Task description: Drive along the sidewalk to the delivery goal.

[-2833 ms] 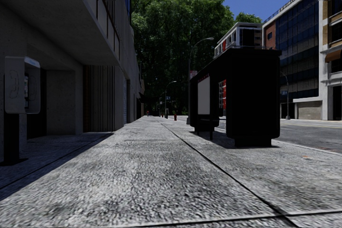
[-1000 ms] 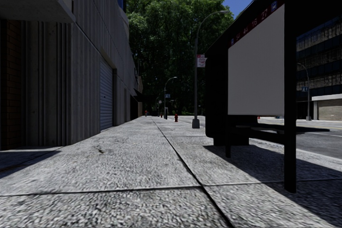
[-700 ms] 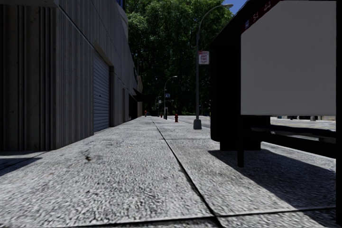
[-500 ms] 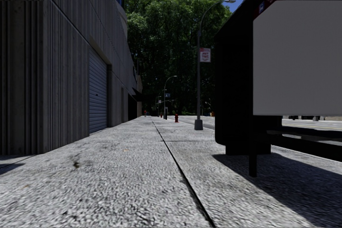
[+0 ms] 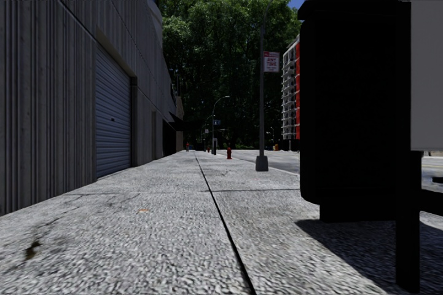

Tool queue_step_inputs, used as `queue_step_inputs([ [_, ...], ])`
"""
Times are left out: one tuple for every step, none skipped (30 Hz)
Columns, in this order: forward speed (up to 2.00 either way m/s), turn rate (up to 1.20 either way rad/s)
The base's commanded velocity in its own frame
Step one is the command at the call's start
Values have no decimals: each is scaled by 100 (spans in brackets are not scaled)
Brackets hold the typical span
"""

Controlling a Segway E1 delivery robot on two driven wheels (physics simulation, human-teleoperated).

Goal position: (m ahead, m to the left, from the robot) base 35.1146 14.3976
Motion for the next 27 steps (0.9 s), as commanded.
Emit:
queue_step_inputs([
  [200,0],
  [200,0],
  [200,0],
  [200,0],
  [200,0],
  [200,0],
  [200,0],
  [200,0],
  [200,0],
  [200,0],
  [200,0],
  [200,0],
  [200,0],
  [200,0],
  [200,0],
  [200,0],
  [200,0],
  [200,0],
  [200,0],
  [200,0],
  [200,0],
  [200,0],
  [200,0],
  [200,0],
  [200,0],
  [200,0],
  [200,0],
])
